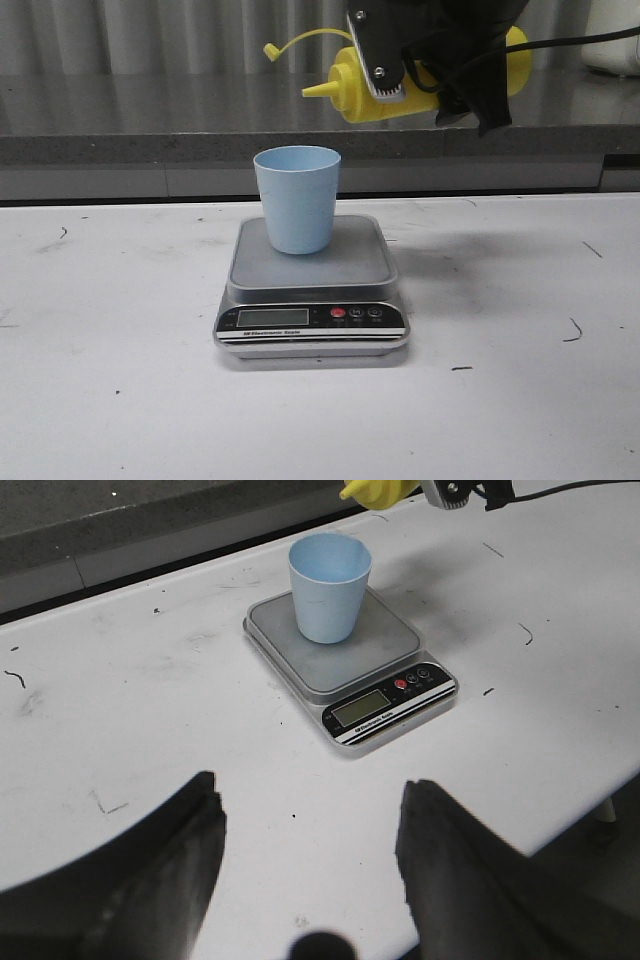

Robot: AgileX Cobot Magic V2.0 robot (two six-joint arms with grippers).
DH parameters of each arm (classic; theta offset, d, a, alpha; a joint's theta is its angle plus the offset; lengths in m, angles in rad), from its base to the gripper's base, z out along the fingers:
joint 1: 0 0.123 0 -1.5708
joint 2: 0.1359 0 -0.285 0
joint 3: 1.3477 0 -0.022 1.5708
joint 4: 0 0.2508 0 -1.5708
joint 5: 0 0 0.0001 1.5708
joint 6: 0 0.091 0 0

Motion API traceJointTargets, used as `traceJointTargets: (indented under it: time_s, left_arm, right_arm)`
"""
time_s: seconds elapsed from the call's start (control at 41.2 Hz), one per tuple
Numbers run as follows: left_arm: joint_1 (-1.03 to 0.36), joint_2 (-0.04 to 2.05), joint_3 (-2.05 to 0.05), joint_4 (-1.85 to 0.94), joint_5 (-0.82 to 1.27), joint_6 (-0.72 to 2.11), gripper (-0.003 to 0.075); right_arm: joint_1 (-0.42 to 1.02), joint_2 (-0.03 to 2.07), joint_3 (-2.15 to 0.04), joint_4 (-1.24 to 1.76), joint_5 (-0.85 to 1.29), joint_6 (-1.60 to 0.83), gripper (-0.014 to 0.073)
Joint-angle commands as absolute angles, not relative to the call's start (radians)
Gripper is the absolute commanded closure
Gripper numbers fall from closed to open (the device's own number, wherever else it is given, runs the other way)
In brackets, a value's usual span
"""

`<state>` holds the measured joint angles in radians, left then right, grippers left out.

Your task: Pour seasoning into cup on scale with both arms

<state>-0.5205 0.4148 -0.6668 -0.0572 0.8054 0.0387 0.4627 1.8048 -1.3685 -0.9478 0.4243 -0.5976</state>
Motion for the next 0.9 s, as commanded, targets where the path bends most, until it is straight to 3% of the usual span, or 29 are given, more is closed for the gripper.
traceJointTargets:
  time_s: [0.0, 0.582, 0.874]
  left_arm:
    - [-0.528, 0.421, -0.691, -0.067, 0.73, 0.037, 0.0332]
    - [-0.528, 0.421, -0.691, -0.067, 0.73, 0.037, 0.0332]
    - [-0.528, 0.421, -0.691, -0.067, 0.73, 0.037, 0.0332]
  right_arm:
    - [0.465, 1.756, -1.411, -1.014, 0.408, -0.595, 0.0182]
    - [0.465, 1.757, -1.411, -1.022, 0.42, -0.588, 0.0182]
    - [0.465, 1.733, -1.411, -1.021, 0.473, -0.354, 0.0182]
